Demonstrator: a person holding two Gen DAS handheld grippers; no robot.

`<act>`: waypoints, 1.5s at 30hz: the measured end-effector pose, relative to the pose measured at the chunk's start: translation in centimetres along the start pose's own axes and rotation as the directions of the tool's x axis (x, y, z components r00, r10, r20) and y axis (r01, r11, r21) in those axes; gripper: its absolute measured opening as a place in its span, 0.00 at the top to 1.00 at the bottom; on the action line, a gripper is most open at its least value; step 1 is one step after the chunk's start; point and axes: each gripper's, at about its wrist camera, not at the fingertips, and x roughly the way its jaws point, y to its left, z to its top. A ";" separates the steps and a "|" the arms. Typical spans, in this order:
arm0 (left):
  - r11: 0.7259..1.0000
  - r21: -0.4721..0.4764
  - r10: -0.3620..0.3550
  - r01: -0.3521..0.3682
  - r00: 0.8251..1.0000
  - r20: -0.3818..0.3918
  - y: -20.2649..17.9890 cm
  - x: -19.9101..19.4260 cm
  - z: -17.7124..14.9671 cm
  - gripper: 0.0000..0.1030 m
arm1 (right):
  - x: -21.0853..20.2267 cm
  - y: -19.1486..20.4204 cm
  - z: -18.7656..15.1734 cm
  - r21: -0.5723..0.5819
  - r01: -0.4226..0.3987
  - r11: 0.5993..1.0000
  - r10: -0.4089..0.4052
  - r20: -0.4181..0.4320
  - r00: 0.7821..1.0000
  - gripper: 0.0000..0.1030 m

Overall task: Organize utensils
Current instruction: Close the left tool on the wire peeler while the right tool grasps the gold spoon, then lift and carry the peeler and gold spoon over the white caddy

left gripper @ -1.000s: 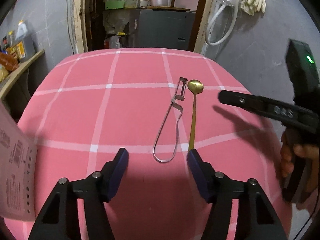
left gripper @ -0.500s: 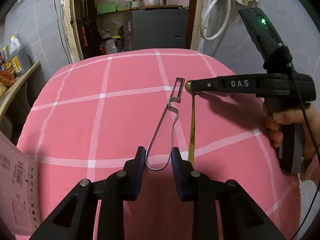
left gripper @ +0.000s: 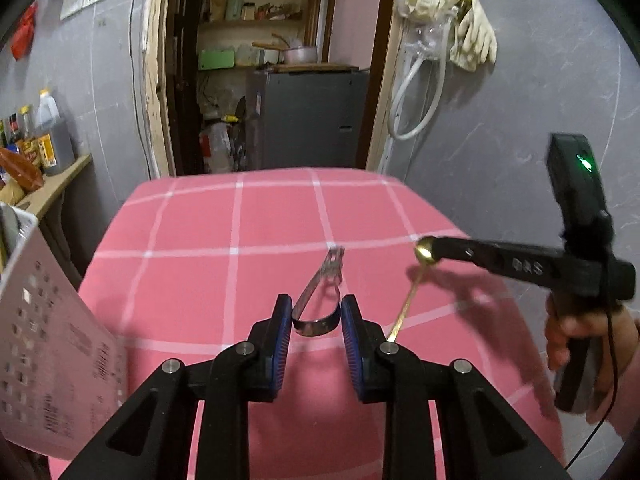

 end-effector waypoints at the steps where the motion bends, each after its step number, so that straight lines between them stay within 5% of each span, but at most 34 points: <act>1: 1.000 0.003 -0.001 0.001 1.000 0.009 0.1 -0.4 0.2 0.77 | -0.7 0.4 -0.2 0.005 0.005 1.000 -0.005 0.010 1.000 0.97; 22: 0.995 0.057 -0.089 0.085 0.993 0.073 2.1 -10.1 1.1 0.78 | -12.2 10.8 -3.0 -0.017 0.079 0.997 -0.074 0.186 0.980 0.98; 45: 0.995 0.070 -0.085 0.074 0.981 0.174 10.0 -23.2 11.4 0.78 | -19.1 24.7 6.5 -0.202 0.103 0.974 0.000 0.456 0.890 0.98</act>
